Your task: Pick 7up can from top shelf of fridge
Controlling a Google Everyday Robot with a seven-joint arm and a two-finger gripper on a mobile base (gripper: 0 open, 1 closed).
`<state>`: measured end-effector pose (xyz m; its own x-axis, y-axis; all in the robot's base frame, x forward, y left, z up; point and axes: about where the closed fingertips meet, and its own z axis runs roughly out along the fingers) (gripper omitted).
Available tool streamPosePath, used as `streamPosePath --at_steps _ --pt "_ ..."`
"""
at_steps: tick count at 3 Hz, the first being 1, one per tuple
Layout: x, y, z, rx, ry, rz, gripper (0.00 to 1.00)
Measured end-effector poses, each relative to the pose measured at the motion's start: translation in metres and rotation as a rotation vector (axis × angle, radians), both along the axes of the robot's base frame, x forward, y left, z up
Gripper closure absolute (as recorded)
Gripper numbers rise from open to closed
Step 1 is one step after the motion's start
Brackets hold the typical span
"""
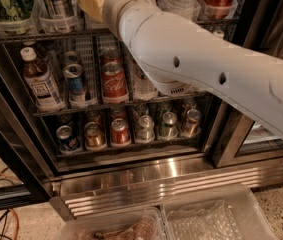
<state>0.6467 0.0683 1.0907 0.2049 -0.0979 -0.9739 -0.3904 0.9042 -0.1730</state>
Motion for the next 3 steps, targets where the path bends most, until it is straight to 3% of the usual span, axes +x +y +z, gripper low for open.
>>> streamPosePath --at_steps 3 --pt "-0.014 -0.021 0.016 -0.045 -0.031 -0.004 1.0"
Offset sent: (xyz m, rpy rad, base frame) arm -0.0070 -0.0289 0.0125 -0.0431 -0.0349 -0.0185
